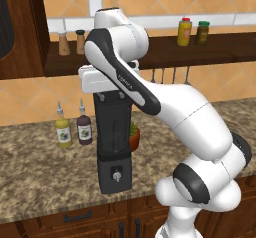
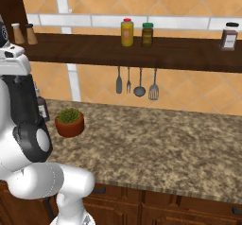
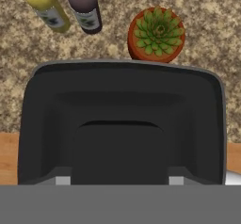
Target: Close the lid blender by securely placing the lid on top.
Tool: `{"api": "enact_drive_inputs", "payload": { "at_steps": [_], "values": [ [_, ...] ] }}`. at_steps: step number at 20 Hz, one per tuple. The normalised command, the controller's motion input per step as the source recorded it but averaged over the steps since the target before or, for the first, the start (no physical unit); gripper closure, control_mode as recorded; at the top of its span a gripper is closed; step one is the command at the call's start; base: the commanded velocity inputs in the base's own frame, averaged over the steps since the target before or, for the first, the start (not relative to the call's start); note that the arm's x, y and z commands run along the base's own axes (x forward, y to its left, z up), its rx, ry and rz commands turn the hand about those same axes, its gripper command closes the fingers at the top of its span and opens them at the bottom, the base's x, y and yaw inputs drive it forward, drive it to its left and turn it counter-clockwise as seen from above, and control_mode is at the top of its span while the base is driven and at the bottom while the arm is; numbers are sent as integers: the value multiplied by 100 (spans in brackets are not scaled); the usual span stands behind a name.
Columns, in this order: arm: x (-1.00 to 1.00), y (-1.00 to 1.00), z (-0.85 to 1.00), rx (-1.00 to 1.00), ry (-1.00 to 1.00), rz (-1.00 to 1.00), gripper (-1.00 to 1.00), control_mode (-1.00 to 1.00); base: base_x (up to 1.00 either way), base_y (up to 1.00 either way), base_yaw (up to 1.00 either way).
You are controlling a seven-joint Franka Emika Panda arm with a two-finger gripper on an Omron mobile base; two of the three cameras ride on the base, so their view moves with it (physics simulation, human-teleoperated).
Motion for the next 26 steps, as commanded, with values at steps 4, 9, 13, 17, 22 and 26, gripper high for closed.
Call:
{"api": "enact_drive_inputs", "payload": {
  "at_steps": [4,9,13,17,22,26],
  "values": [
    [0,0,0,0,0,0,-100,-100,0,0,0],
    [0,0,0,0,-2,0,-100,-100,0,0,0],
    [0,0,0,0,-6,0,-100,-100,0,0,0],
    [0,0,0,0,-9,0,-100,-100,0,0,0],
    [0,0,7,0,-10,0,-100,-100,0,0,0],
    [0,0,10,0,-10,0,-100,-100,0,0,0]
  ]
}}
